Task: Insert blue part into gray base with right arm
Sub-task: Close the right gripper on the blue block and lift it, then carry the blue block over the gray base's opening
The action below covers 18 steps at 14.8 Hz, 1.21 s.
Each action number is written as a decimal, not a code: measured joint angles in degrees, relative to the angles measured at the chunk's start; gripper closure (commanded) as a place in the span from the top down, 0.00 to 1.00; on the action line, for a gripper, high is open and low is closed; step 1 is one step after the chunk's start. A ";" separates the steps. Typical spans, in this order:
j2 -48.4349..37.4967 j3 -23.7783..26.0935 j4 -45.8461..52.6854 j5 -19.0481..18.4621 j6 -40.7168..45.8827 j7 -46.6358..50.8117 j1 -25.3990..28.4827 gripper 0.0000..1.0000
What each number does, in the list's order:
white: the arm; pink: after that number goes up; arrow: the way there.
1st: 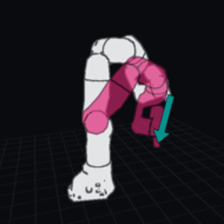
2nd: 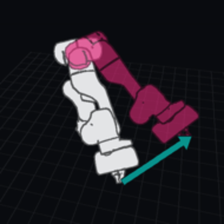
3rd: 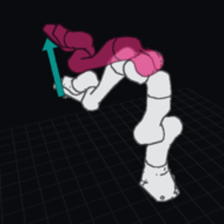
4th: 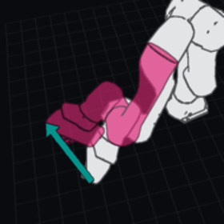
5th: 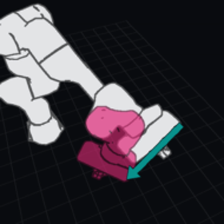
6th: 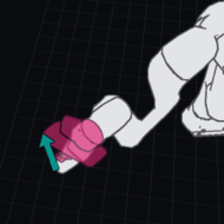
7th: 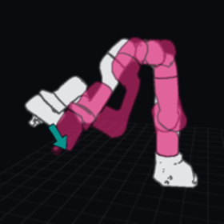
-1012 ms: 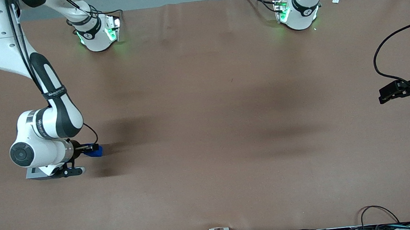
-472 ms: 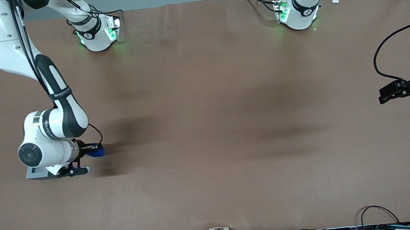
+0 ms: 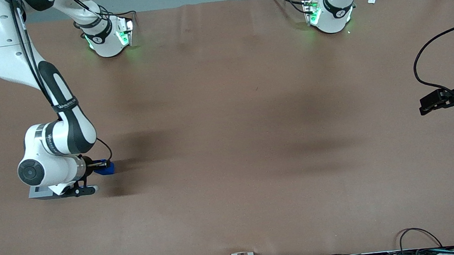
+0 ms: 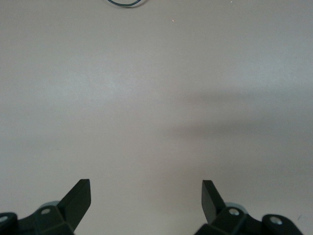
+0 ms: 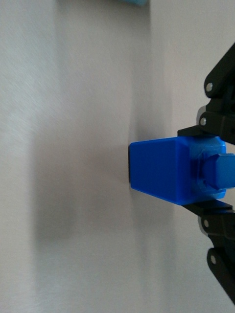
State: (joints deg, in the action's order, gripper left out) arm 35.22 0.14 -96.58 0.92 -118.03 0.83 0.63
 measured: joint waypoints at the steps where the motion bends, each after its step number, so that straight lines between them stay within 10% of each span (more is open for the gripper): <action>1: 0.00 -0.19 1.27 -0.02 1.29 0.00 -0.46 0.14; 18: 0.61 -0.46 19.70 -4.97 18.83 -0.75 -8.00 0.05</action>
State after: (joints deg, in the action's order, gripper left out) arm 35.82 -0.33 -76.88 -4.06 -99.20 0.08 -7.38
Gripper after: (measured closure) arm 0.489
